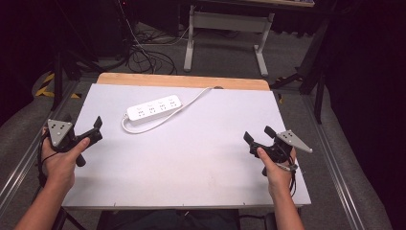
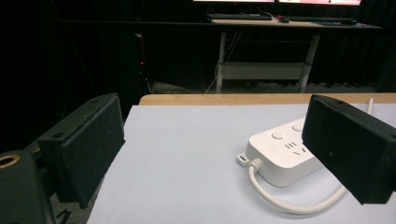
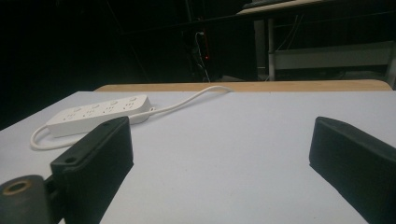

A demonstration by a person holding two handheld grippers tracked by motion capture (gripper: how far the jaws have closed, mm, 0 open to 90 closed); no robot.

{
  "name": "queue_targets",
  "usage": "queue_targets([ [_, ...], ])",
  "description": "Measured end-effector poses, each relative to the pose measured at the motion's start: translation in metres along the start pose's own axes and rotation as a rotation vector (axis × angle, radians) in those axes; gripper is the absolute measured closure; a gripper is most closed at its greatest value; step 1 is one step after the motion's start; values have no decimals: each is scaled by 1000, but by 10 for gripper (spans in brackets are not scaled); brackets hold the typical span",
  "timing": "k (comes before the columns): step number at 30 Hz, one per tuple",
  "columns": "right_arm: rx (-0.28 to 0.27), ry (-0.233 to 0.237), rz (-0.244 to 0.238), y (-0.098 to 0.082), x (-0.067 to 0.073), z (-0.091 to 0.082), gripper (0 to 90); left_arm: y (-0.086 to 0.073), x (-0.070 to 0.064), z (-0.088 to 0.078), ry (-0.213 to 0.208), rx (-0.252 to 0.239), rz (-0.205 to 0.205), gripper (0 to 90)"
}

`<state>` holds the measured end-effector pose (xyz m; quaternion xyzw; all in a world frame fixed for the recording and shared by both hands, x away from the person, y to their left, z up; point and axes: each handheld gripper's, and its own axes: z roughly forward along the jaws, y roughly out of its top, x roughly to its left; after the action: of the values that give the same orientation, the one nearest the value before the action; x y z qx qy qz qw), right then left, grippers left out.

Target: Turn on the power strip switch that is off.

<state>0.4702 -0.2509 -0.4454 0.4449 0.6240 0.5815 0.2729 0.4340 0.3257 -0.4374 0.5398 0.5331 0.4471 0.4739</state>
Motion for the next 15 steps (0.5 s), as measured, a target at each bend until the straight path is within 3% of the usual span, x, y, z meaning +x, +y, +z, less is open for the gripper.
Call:
queue_targets([
  [15, -1, 1, -1, 0, 0, 0, 69, 0, 0, 0, 29, -8, -6, 108],
])
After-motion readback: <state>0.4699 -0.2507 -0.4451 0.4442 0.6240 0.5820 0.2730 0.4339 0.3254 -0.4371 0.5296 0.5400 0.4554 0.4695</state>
